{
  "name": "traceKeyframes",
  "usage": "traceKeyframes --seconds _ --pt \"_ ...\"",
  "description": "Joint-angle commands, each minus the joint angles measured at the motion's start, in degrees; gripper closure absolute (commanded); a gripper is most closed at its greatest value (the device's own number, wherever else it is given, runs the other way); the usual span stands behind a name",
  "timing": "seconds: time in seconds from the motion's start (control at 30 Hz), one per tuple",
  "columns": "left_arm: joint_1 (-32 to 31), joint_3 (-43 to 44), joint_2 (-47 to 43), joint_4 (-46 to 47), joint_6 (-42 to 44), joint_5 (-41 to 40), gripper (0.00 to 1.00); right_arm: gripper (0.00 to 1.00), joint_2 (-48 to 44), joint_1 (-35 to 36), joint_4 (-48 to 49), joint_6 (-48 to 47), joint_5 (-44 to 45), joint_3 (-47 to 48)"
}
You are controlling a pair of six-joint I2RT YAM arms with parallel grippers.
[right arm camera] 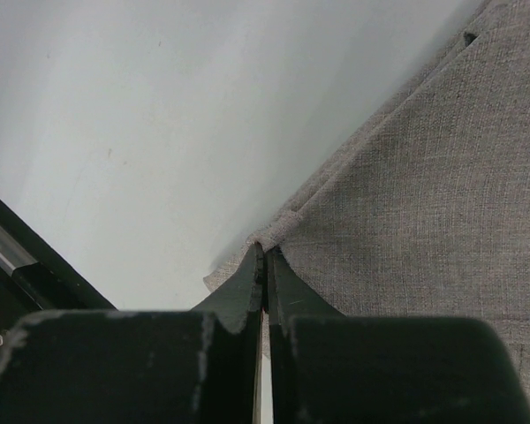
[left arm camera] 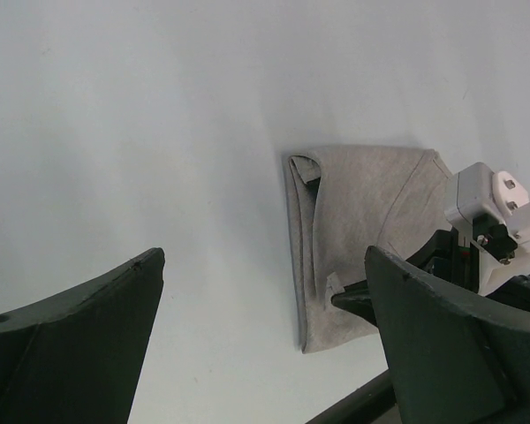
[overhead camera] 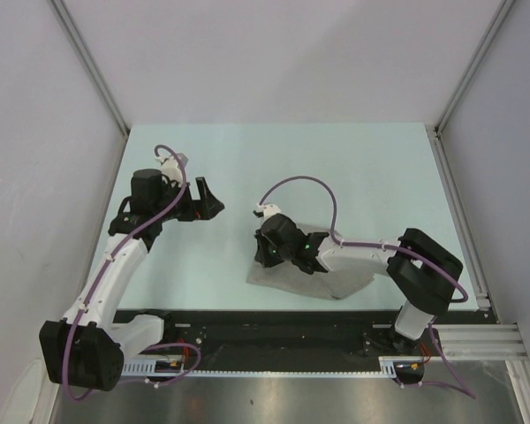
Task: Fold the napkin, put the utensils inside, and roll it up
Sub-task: Fold the napkin
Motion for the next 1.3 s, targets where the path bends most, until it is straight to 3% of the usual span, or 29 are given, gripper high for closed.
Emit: traceKeyframes --seconds 0.0,0.13,0.2,0.23,0.33,0.67,0.8,0.97,1.27 --pt "0.72 -0.18 -0.96 1.76 -0.55 1.5 0.0 1.0 0.37 0.91 0.63 0.72 0.23 0.06" --pt "0.72 -0.18 -0.87 1.84 -0.55 1.5 0.0 0.94 -0.16 1.44 0.36 -0.16 -1.17 0.33" --pt "0.72 -0.18 -0.87 1.76 -0.55 1.5 0.0 0.86 -1.03 2.23 0.36 -1.22 -1.53 0.42" --pt "0.72 -0.18 -0.87 1.76 -0.55 1.5 0.0 0.75 -1.3 2.41 -1.47 -1.48 -1.62 0.42" --pt "0.81 -0.18 -0.7 1.76 -0.55 1.32 0.0 0.57 -2.44 3.55 -3.94 -3.15 -1.36 0.85" --pt "0.72 -0.97 0.88 3.07 -1.25 0.97 0.03 0.3 -14.56 5.31 -9.74 -5.7 3.65 -0.81" --pt "-2.0 -3.43 1.5 7.37 -7.91 0.89 0.06 0.27 -17.56 0.4 -12.29 -2.9 6.65 -2.74" --pt "-12.45 -7.12 6.41 18.42 -14.78 -2.9 0.05 0.26 -21.51 -9.17 -11.24 1.5 3.84 -8.19" --pt "-13.43 -7.22 27.04 34.88 -19.18 6.41 0.09 0.24 -35.2 -23.24 -15.01 6.24 -2.49 -20.23"
